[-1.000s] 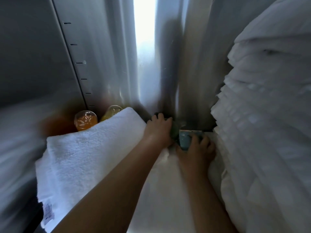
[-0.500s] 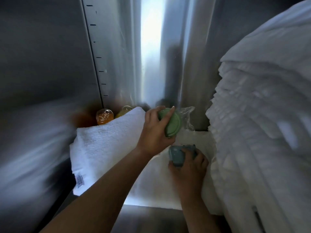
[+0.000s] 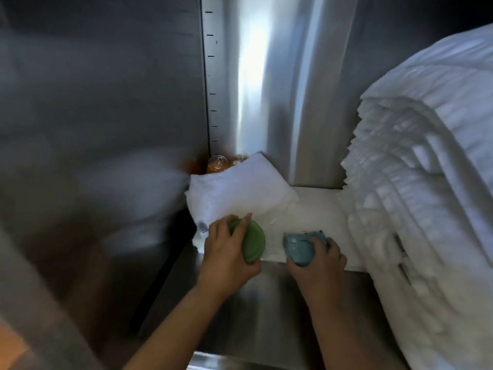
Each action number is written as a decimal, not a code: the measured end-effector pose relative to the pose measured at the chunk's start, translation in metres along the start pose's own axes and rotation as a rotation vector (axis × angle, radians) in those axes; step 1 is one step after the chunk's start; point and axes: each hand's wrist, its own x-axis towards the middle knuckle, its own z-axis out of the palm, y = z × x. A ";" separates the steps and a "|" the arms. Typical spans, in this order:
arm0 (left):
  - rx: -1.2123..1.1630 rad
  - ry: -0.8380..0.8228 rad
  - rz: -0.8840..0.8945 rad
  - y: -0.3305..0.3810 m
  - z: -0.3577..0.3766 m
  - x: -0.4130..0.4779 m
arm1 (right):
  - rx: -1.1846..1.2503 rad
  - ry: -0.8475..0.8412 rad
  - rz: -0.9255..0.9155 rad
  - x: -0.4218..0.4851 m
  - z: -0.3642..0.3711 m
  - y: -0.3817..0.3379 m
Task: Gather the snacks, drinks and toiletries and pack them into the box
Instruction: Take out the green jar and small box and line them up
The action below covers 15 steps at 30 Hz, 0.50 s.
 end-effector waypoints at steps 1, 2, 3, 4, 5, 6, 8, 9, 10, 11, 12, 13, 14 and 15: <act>0.017 -0.006 -0.010 -0.002 -0.006 -0.013 | 0.000 0.019 -0.012 -0.014 -0.004 -0.002; 0.029 -0.009 -0.014 -0.004 -0.012 -0.026 | 0.002 0.032 -0.026 -0.027 -0.008 -0.003; 0.035 -0.011 -0.013 -0.006 -0.017 -0.039 | 0.005 0.035 -0.031 -0.041 -0.012 -0.006; 0.032 -0.022 -0.011 -0.007 -0.021 -0.051 | 0.007 0.030 -0.023 -0.055 -0.017 -0.008; 0.020 -0.047 -0.010 -0.008 -0.026 -0.064 | 0.009 0.031 -0.012 -0.070 -0.022 -0.010; 0.003 -0.083 -0.010 -0.009 -0.030 -0.077 | 0.014 0.044 -0.008 -0.084 -0.027 -0.012; -0.014 -0.155 -0.003 -0.009 -0.038 -0.101 | 0.042 0.052 0.007 -0.111 -0.038 -0.016; -0.008 -0.187 0.006 -0.008 -0.041 -0.113 | 0.052 0.035 0.027 -0.125 -0.043 -0.018; 0.006 -0.212 0.015 -0.007 -0.043 -0.126 | 0.052 0.016 0.039 -0.137 -0.048 -0.020; 0.017 -0.228 0.023 -0.006 -0.046 -0.137 | 0.050 -0.002 0.043 -0.147 -0.052 -0.021; 0.022 -0.234 0.029 -0.004 -0.050 -0.147 | 0.051 -0.022 0.046 -0.156 -0.057 -0.022; 0.020 -0.233 0.031 -0.001 -0.055 -0.155 | 0.056 -0.039 0.048 -0.165 -0.062 -0.024; 0.015 -0.225 0.030 0.001 -0.060 -0.163 | 0.060 -0.047 0.041 -0.172 -0.067 -0.025; 0.008 -0.212 0.025 0.003 -0.065 -0.171 | 0.064 -0.049 0.023 -0.179 -0.071 -0.026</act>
